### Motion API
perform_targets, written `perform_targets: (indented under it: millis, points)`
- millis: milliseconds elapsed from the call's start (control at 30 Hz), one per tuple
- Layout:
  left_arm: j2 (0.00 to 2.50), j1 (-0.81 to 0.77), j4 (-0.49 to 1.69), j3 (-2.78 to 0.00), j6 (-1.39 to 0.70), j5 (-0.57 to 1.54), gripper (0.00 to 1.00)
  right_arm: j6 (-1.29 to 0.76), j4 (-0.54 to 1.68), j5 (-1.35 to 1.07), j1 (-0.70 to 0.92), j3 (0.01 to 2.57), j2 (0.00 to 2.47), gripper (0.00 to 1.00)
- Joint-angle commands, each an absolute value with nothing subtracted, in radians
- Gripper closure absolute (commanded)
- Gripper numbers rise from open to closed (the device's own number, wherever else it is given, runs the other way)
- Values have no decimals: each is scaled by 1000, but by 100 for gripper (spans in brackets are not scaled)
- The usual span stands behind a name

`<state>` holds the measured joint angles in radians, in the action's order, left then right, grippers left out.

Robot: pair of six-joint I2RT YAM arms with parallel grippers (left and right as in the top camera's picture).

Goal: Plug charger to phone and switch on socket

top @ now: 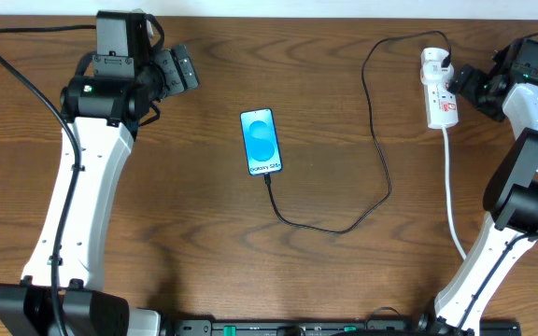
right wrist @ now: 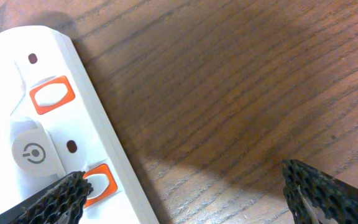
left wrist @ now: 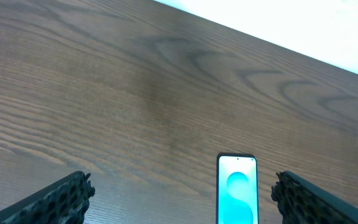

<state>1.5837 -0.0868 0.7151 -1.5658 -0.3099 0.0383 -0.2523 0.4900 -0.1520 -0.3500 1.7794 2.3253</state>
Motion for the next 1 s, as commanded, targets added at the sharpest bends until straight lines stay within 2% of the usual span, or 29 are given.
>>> perform_targets:
  millis: [0, 967]
  points:
    - [1576, -85, 718, -1571, -304, 25, 4, -229, 510, -203, -338, 1785, 2355, 1]
    - [1576, -85, 718, -1571, -304, 25, 4, -218, 534, -149, -324, 1781, 2335, 1]
